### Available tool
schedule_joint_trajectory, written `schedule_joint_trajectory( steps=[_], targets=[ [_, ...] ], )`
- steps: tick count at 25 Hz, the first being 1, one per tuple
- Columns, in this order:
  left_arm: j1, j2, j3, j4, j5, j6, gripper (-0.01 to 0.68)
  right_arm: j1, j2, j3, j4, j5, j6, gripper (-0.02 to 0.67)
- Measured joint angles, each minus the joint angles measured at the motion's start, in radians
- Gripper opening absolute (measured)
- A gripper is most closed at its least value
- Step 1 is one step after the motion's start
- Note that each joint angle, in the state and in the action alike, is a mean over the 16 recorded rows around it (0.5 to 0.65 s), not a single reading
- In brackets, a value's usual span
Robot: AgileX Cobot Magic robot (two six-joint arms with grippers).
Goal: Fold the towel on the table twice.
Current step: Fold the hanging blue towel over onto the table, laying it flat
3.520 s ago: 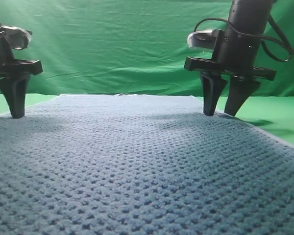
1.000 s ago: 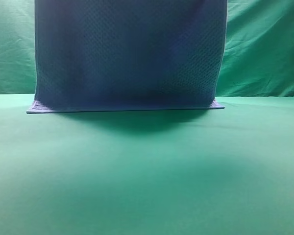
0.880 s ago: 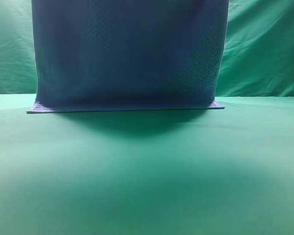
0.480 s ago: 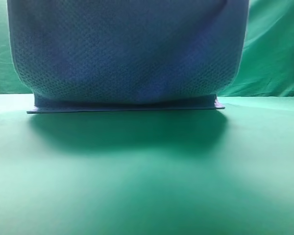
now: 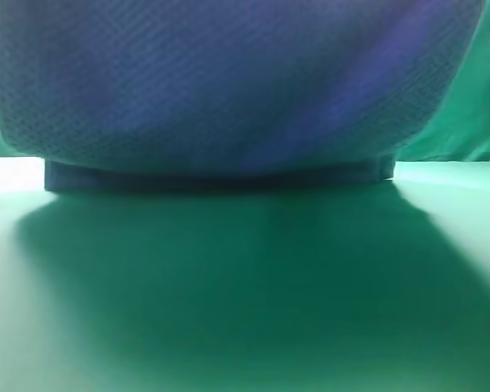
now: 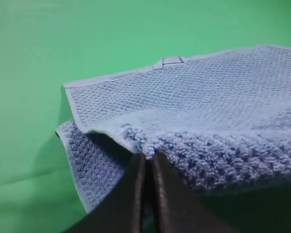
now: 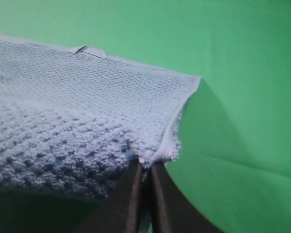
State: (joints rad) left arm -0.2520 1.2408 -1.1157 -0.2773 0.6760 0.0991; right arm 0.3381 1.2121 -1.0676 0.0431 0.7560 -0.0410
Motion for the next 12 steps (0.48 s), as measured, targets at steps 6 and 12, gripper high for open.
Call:
schedule_joint_trajectory(
  steps=[6,12],
  targets=[
    [-0.006,-0.118,0.137,-0.008,0.006,-0.010,0.000,0.000,-0.135,0.134,0.045,0.019,-0.003,0.000],
    [-0.007,-0.199,0.272,-0.038,0.008,-0.011,0.000,0.001,-0.238,0.253,0.107,0.057,-0.015,0.000]
  ],
)
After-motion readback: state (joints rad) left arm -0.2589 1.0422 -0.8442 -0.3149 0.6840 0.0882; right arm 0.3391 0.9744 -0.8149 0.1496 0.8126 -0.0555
